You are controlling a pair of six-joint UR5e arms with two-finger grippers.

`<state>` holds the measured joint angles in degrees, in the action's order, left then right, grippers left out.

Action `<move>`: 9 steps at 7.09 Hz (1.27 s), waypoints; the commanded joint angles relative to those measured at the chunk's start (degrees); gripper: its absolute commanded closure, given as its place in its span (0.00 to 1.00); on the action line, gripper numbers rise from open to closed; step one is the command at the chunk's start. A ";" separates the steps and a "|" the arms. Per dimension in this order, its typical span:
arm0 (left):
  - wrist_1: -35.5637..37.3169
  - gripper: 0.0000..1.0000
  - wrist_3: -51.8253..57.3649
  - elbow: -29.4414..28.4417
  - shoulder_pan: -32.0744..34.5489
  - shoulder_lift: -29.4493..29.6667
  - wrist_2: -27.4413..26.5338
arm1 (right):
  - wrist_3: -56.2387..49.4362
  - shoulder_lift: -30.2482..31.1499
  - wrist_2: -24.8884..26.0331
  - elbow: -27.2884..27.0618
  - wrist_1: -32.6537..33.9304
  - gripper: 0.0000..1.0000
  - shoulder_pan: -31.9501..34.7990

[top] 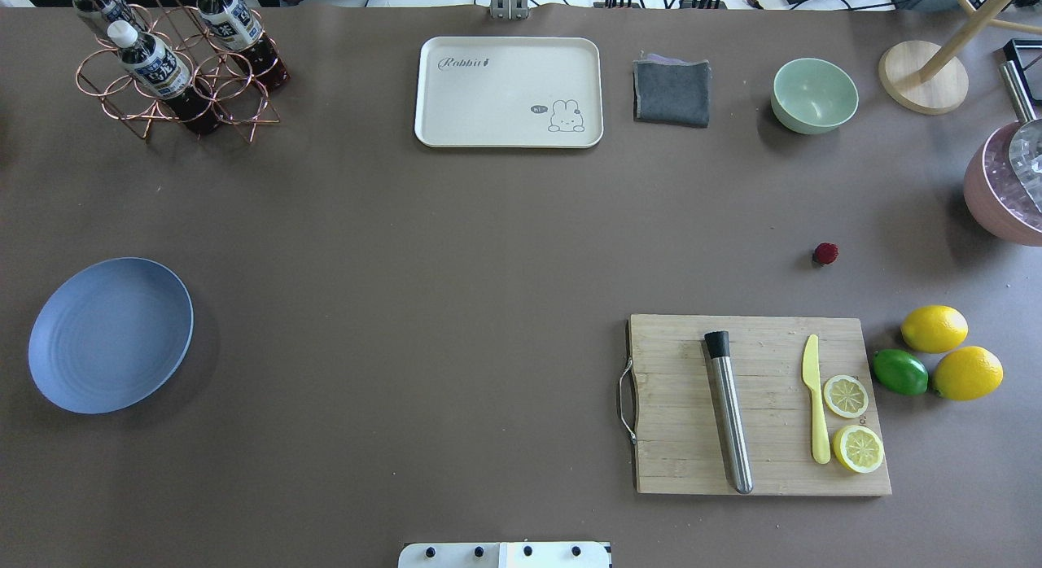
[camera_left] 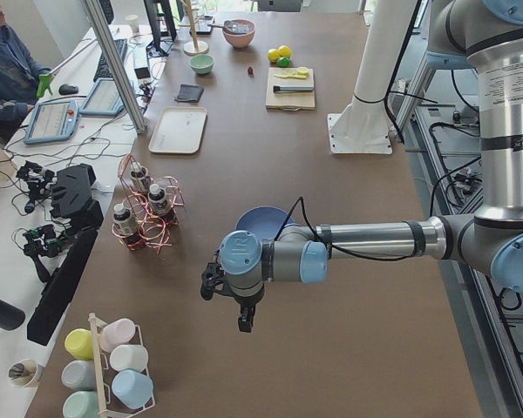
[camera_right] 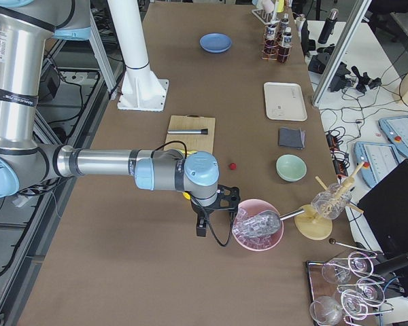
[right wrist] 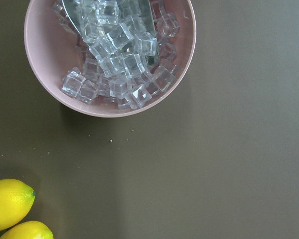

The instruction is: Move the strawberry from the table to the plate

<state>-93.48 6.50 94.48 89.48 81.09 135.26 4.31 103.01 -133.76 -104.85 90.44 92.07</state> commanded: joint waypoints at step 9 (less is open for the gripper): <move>-2.24 0.01 -0.18 1.67 -0.10 0.21 -0.09 | 0.00 0.09 -0.79 -0.70 -0.09 0.00 -0.22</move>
<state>-95.60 6.37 96.01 89.45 81.08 135.04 4.31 103.09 -134.20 -105.06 90.36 91.85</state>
